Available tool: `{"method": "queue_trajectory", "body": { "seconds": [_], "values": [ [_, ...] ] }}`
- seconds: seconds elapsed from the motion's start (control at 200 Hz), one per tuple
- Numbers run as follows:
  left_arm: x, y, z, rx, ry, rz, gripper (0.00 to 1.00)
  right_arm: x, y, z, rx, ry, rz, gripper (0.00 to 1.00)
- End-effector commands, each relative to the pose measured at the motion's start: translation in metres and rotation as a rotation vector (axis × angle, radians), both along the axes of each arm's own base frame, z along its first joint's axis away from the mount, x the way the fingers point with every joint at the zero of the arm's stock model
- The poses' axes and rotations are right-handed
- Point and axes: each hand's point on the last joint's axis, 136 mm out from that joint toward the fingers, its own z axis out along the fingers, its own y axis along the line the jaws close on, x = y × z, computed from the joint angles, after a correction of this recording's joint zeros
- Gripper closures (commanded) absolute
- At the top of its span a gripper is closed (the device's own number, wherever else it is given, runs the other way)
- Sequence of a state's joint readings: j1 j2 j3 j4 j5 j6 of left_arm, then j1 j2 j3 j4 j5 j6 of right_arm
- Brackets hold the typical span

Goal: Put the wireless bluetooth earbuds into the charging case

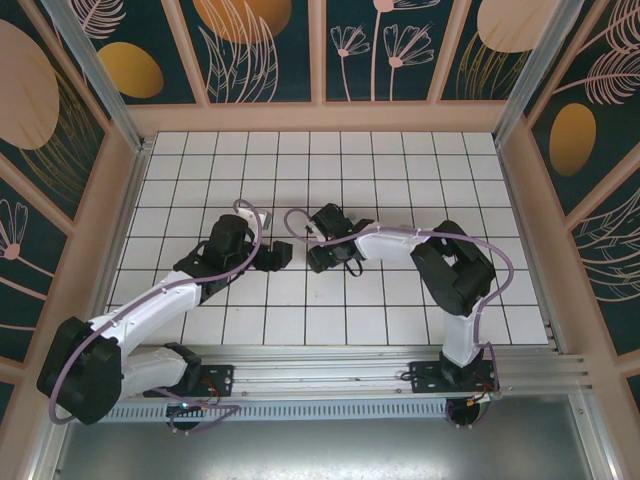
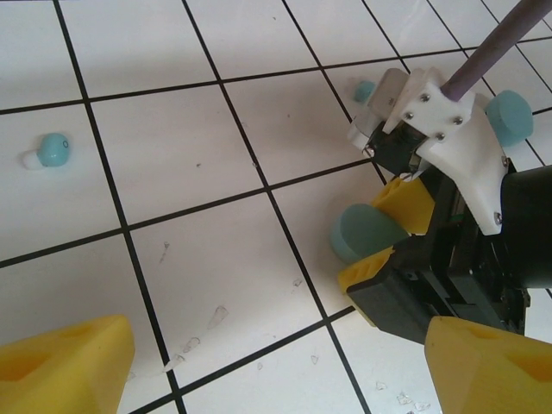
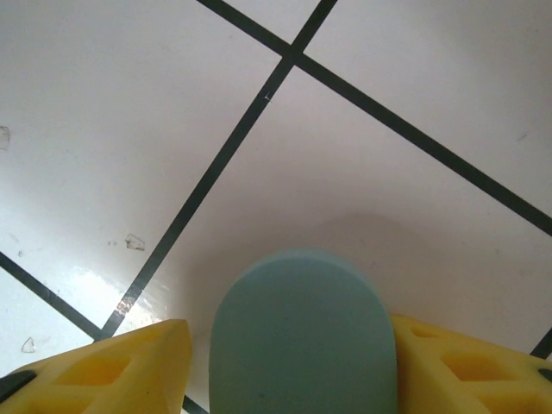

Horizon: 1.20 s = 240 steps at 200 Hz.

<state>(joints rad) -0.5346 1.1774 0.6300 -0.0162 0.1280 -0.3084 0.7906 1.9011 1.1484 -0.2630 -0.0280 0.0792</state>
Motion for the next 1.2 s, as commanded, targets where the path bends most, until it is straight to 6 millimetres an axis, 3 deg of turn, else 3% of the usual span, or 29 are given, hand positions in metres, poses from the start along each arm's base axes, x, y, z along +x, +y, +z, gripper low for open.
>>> {"method": "queue_trajectory", "body": {
  "seconds": [0.0, 0.405, 0.51, 0.651, 0.791, 0.951, 1.196],
  "values": [
    [0.000, -0.001, 0.000, -0.028, -0.001, -0.004, 0.13, -0.032, -0.017, -0.019, -0.059, 0.125, -0.026, 0.41],
    [-0.006, 0.012, -0.007, -0.001, 0.014, 0.049, 0.12, -0.049, -0.027, -0.027, -0.154, 0.110, 0.016, 0.43],
    [-0.007, 0.014, -0.008, -0.002, 0.016, 0.056, 0.12, -0.047, -0.028, -0.022, -0.178, 0.084, 0.031, 0.49],
    [-0.006, 0.014, -0.006, 0.002, 0.008, 0.055, 0.12, -0.046, -0.029, -0.013, -0.189, 0.056, 0.056, 0.66],
    [-0.006, 0.011, 0.006, 0.003, -0.034, 0.017, 0.12, -0.047, -0.027, 0.010, -0.155, 0.020, 0.103, 0.74],
    [-0.012, 0.001, 0.041, -0.020, -0.167, -0.091, 0.12, -0.056, -0.020, 0.059, -0.070, -0.037, 0.219, 0.78],
    [-0.052, -0.027, 0.106, -0.131, -0.466, -0.409, 0.13, -0.089, -0.014, 0.114, 0.021, -0.032, 0.479, 0.79]
  ]
}}
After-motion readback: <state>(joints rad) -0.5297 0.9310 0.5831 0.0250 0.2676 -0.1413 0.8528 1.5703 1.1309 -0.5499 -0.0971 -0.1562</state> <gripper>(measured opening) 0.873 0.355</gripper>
